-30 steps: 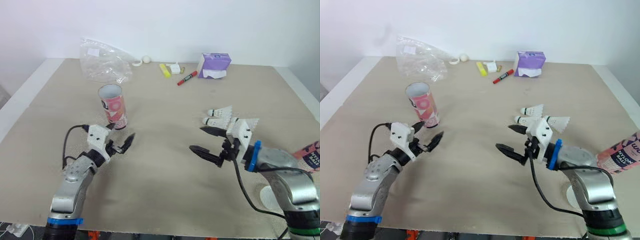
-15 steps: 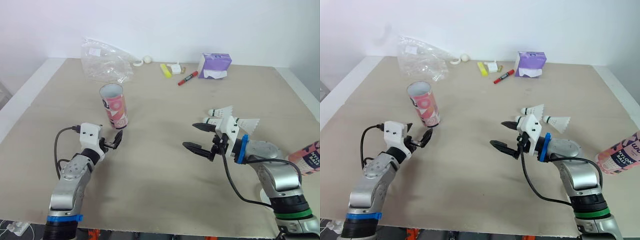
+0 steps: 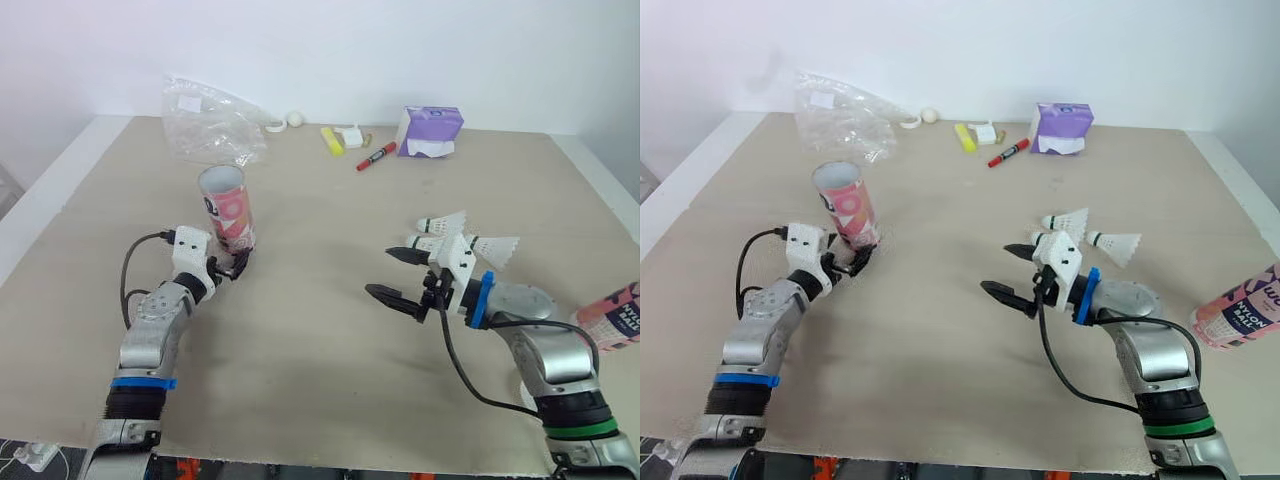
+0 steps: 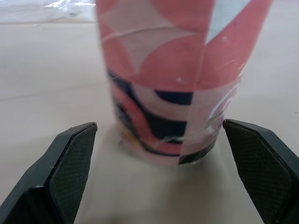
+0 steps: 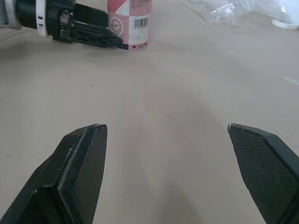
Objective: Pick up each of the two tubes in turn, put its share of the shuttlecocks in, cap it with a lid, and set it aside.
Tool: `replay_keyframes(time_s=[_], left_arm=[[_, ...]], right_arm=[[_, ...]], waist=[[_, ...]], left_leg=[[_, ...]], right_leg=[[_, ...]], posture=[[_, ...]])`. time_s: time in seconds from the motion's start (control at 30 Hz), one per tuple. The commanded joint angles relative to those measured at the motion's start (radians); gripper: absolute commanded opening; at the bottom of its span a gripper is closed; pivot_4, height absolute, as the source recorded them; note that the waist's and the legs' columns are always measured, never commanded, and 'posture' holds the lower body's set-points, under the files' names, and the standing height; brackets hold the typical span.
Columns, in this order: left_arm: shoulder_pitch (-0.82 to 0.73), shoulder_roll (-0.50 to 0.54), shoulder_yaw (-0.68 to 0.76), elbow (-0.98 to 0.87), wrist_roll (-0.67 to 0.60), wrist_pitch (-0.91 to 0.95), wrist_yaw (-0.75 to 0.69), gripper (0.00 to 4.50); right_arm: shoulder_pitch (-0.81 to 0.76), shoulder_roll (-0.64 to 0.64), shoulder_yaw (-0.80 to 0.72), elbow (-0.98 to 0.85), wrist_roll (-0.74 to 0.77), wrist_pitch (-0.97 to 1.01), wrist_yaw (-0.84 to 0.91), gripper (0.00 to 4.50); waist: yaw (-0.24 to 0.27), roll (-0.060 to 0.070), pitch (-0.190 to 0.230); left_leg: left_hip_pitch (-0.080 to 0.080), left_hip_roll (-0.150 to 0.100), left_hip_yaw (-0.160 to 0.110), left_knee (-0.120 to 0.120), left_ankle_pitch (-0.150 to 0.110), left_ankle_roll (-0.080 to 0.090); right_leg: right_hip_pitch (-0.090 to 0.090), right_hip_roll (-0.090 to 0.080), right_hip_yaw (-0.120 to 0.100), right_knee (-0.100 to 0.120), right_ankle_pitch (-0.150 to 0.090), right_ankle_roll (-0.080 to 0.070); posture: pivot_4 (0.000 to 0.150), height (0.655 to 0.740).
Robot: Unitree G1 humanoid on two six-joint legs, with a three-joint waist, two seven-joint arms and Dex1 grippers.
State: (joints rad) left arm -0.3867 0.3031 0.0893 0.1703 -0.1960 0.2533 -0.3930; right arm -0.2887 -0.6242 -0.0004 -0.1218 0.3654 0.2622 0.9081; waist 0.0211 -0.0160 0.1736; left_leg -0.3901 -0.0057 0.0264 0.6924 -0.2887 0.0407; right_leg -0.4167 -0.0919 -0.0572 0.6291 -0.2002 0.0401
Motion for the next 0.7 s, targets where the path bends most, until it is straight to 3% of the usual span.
replay_keyframes(time_s=[0.03, 0.7], left_arm=[[-0.065, 0.014, -0.003, 0.073, 0.016, -0.073, -0.028, 4.50], [-0.328, -0.011, -0.002, 0.533, 0.039, -0.317, -0.128, 4.50]], right_arm=[[-0.004, 0.002, -0.014, -0.048, 0.000, -0.009, -0.011, 4.43], [-0.011, -0.007, -0.021, -0.068, -0.004, 0.016, -0.028, 4.43]], waist=[[0.000, 0.000, 0.000], [-0.002, 0.000, 0.000]], left_leg=[[0.000, 0.000, 0.000, 0.000, 0.000, 0.000], [-0.001, 0.000, 0.001, 0.001, 0.000, 0.000]], right_leg=[[0.000, 0.000, 0.000, 0.000, 0.000, 0.000], [0.000, 0.000, 0.000, 0.000, 0.001, 0.001]], posture=[[0.150, 0.7400], [0.150, 0.7400]])
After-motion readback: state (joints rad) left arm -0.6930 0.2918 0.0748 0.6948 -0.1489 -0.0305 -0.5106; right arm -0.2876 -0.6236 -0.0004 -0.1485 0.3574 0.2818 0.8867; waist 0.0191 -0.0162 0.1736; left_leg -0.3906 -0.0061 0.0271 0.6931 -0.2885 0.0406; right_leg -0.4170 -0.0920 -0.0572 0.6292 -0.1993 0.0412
